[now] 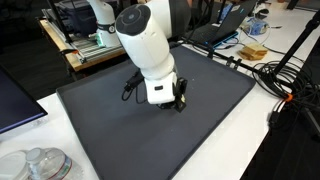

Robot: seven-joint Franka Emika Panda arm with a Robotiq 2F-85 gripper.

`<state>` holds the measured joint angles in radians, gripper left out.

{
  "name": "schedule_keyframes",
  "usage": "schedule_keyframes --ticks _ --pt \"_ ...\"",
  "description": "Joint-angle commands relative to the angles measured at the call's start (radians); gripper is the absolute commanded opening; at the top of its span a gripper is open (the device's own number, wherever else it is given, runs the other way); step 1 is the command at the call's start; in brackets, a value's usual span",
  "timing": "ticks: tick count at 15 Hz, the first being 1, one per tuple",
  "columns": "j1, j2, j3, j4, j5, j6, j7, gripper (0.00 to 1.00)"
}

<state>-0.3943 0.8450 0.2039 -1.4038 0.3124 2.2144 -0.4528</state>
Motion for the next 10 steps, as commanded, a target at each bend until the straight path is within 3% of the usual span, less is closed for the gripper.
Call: schedule_keyframes --ticks 1,10 --pt "-0.022 -0.147 0.004 -0.232 0.084 0.104 -0.065 0.05" --pt "-0.005 -0.305 -0.006 -0.505 0.179 0.395 -0.038 0.05"
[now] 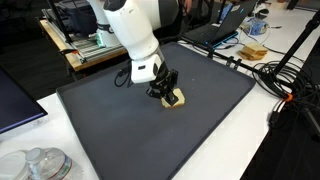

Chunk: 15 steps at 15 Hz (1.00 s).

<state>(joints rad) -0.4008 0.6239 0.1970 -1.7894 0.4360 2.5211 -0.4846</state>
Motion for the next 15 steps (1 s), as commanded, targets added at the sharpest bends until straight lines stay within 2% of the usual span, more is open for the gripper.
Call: schedule_keyframes --ticks 1,15 --pt "0.004 -0.096 0.001 -0.141 0.062 0.118 0.0 0.05" --pt "0.026 -0.216 0.058 -0.408 0.078 0.485 0.122 0.05"
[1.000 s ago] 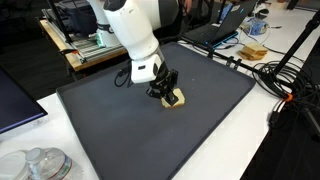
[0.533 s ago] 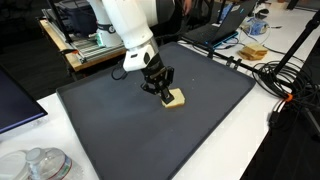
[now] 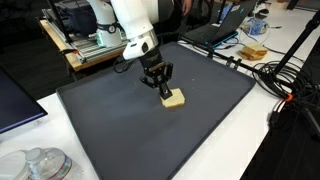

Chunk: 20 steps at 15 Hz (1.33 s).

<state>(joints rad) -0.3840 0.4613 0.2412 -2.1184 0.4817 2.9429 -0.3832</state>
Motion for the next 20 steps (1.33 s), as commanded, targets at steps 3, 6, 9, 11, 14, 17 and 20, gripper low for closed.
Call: schedule_keyframes --ticks 3,6,9,11,14,17,20 --pt "0.022 -0.062 0.025 -0.121 0.029 0.138 0.046 0.05" --pt "0.06 -0.076 0.013 -0.157 0.014 0.191 0.079 0.05" --pt "0.161 -0.092 -0.065 -0.189 -0.005 0.253 0.127 0.05" --pt "0.233 -0.106 -0.123 -0.205 -0.01 0.271 0.138 0.05" --pt "0.337 -0.126 -0.204 -0.217 -0.016 0.274 0.135 0.05" --pt "0.386 -0.152 -0.258 -0.23 -0.214 0.269 0.271 0.05" --pt "0.481 -0.176 -0.344 -0.219 -0.226 0.248 0.255 0.05"
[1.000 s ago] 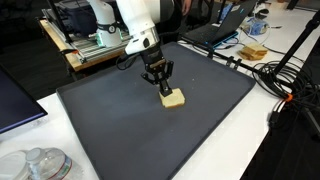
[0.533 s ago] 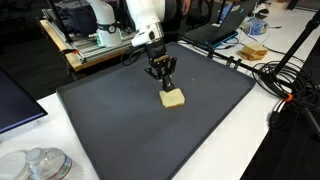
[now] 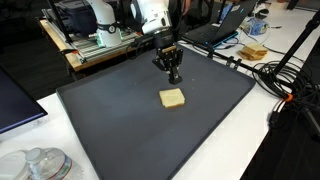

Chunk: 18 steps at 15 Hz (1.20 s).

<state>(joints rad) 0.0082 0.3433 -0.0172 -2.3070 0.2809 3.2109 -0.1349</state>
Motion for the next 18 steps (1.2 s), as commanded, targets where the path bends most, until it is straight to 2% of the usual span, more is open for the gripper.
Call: schedule_keyframes --ticks 1,4,8,10,11,14,18 --pt "0.121 -0.066 -0.118 -0.028 -0.029 -0.029 0.006 0.05" --pt "0.212 -0.081 -0.219 -0.012 -0.046 -0.101 0.015 0.05" --pt "0.272 -0.097 -0.301 0.017 -0.087 -0.266 0.035 0.05" --pt "0.283 -0.105 -0.318 0.029 -0.103 -0.333 0.038 0.05" --pt "0.186 -0.115 -0.233 0.033 -0.192 -0.355 0.097 0.05" --pt "0.127 -0.121 -0.172 0.059 -0.239 -0.44 0.115 0.05" --pt "0.065 -0.106 -0.1 0.117 -0.245 -0.553 0.107 0.05"
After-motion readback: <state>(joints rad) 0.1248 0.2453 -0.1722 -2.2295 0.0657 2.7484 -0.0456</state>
